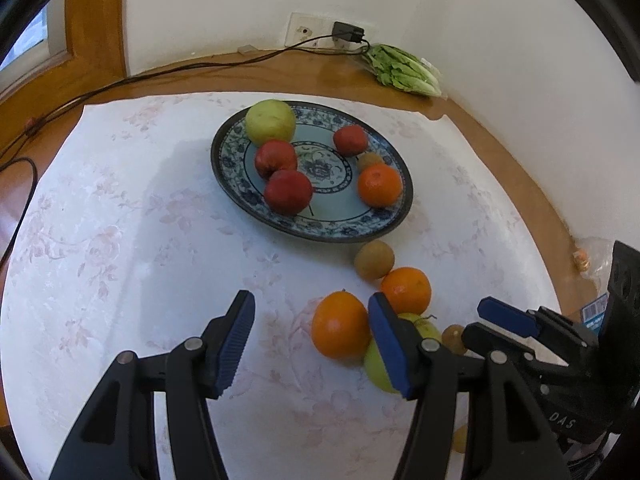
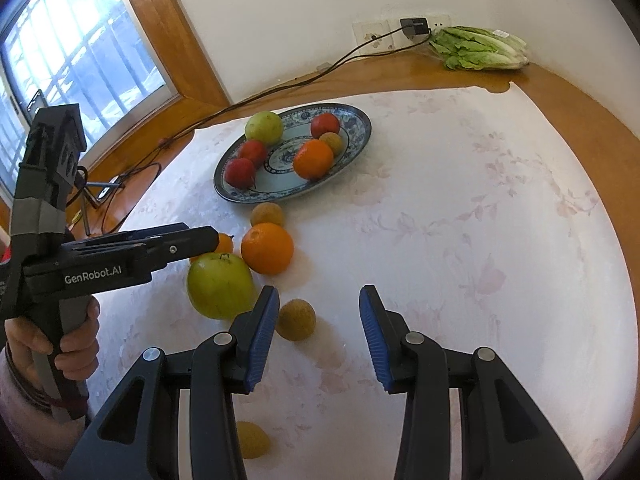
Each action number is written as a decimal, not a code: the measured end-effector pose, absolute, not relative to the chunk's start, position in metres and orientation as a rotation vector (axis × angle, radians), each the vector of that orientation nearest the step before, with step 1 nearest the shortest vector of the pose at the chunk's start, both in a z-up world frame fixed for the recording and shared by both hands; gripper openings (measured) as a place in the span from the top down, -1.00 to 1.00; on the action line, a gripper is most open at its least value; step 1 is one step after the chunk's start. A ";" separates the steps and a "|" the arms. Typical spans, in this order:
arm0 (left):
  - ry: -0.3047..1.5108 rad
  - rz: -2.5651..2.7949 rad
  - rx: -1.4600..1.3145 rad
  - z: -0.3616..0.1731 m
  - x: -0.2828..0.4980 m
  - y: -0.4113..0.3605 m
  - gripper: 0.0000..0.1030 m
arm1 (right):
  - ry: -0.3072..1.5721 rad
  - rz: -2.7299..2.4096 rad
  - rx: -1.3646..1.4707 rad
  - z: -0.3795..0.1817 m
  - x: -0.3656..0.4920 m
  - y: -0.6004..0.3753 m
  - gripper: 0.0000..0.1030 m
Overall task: Organize fruits
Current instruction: 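Withdraw both tools toward tangerine and brown round fruit on cloth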
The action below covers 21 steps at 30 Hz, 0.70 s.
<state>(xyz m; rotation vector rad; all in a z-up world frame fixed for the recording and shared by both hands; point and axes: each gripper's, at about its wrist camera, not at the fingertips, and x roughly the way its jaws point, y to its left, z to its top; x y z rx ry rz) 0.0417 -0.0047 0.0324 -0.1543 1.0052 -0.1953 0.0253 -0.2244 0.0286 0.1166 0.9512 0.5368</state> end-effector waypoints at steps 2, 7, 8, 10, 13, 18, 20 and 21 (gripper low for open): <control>0.998 -0.193 -0.155 0.032 0.041 -0.005 -0.21 | 0.957 0.538 0.118 0.027 0.025 -0.225 0.16; 1.005 -0.191 -0.181 0.031 0.041 -0.003 -0.21 | 0.960 0.553 0.120 0.026 0.023 -0.223 0.17; 1.005 -0.196 -0.191 0.030 0.040 -0.002 -0.21 | 0.960 0.554 0.119 0.026 0.023 -0.223 0.17; 1.009 -0.209 -0.212 0.030 0.039 -0.001 -0.19 | 0.961 0.557 0.118 0.026 0.023 -0.222 0.16; 1.020 -0.231 -0.248 0.029 0.040 0.002 -0.02 | 0.966 0.566 0.118 0.025 0.021 -0.221 0.16; 1.038 -0.233 -0.275 0.029 0.043 0.004 0.03 | 0.970 0.570 0.117 0.025 0.019 -0.221 0.16; 1.043 -0.234 -0.289 0.028 0.043 0.004 0.03 | 0.969 0.570 0.117 0.025 0.019 -0.221 0.17; 1.047 -0.234 -0.300 0.027 0.044 0.004 0.03 | 0.969 0.570 0.117 0.025 0.018 -0.221 0.16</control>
